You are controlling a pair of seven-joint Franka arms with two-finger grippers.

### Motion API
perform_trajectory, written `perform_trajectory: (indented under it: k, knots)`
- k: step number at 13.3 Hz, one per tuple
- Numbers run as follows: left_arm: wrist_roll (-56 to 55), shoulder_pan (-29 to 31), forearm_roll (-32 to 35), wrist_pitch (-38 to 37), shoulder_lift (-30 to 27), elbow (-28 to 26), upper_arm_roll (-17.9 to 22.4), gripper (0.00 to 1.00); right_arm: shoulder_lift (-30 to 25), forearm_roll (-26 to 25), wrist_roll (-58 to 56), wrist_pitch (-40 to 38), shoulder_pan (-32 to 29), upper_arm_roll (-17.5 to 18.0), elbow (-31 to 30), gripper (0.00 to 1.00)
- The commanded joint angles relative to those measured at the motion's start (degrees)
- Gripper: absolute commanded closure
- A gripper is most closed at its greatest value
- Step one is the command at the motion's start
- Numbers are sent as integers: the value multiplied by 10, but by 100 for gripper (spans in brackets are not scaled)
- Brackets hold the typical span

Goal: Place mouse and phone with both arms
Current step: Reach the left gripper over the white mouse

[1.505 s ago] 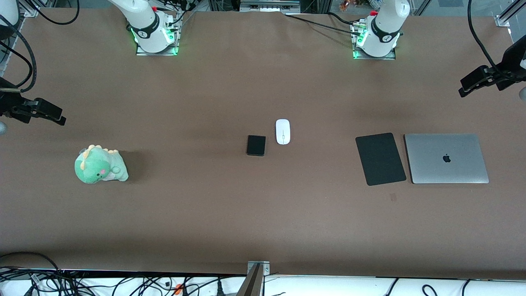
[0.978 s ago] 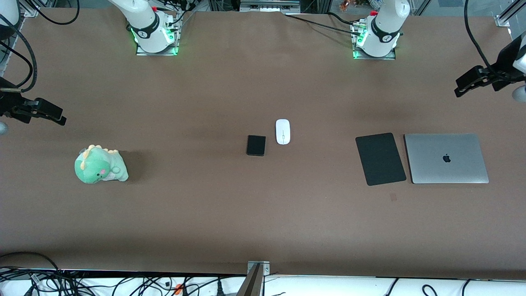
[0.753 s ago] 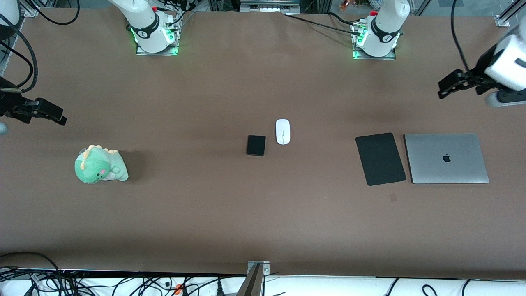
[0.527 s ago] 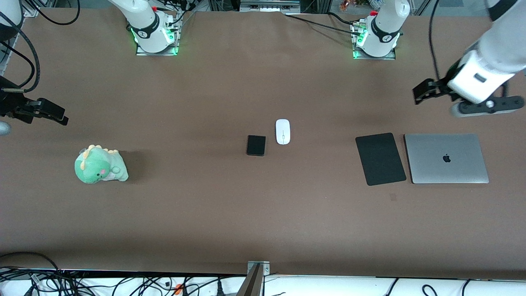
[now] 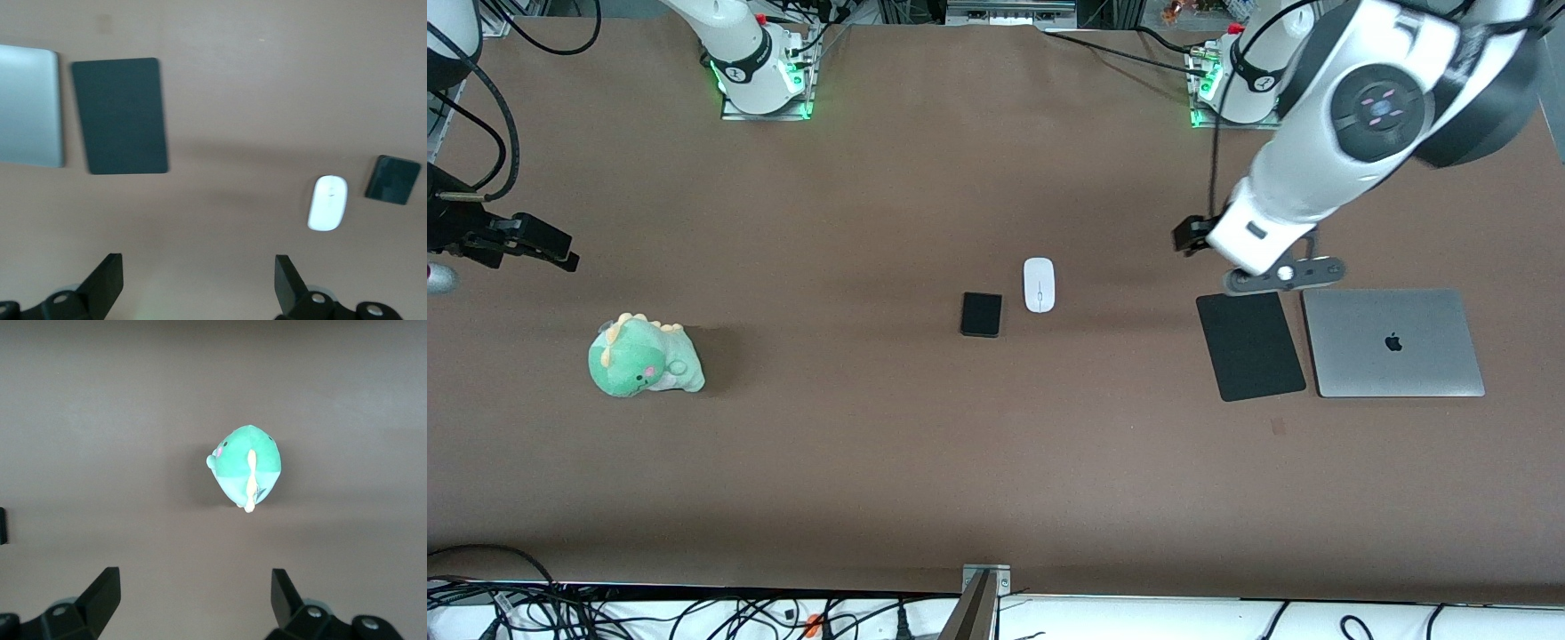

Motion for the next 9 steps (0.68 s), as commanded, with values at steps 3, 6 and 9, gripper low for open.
perform_trajectory:
  k: [3, 6, 9]
  knots:
    - [-72, -55, 12, 64, 80, 4, -9, 0, 2, 1, -4, -9, 5, -2, 9, 0]
    - [-82, -93, 12, 108, 128, 2, -8, 0, 3, 1, -5, -10, 5, -2, 9, 0]
    - [-83, -130, 22, 149, 174, 1, -8, 0, 3, 1, -7, -10, 6, -1, 9, 0]
